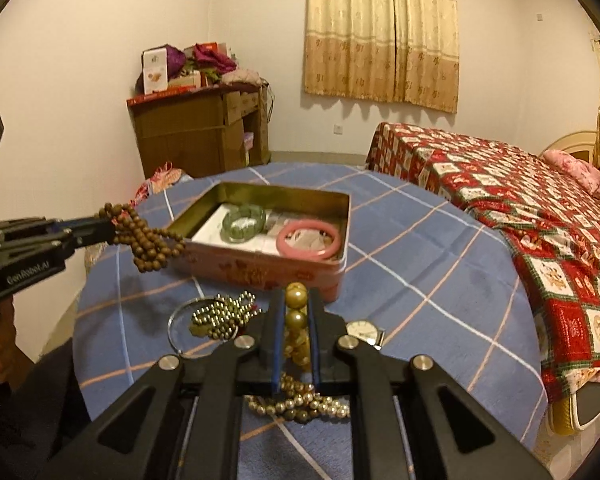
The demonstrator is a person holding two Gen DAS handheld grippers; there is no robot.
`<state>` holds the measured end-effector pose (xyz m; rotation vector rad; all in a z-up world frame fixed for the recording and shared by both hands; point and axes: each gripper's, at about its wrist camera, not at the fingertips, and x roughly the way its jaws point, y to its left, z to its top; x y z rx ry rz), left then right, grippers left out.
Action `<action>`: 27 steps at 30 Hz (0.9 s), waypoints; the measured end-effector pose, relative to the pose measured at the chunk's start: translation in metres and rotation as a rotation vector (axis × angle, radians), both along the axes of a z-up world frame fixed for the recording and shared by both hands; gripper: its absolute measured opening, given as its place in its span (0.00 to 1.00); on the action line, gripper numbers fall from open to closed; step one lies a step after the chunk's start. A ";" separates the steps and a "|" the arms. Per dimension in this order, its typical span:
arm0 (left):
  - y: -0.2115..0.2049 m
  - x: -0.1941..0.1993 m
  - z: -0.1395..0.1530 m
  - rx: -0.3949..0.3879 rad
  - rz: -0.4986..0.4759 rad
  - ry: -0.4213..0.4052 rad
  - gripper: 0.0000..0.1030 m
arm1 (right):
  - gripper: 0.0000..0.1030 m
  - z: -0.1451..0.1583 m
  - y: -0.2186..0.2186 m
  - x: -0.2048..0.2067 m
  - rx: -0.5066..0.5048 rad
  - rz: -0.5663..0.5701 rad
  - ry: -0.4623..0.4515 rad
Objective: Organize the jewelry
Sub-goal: 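Carry the brown beads with the left gripper while the right gripper carries gold beads over the tin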
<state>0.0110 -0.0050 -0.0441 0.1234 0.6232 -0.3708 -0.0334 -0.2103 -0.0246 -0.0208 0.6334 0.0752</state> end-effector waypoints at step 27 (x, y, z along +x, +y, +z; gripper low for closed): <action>-0.017 0.036 0.026 0.040 -0.011 -0.069 0.09 | 0.13 0.042 -0.012 0.027 0.001 0.000 -0.095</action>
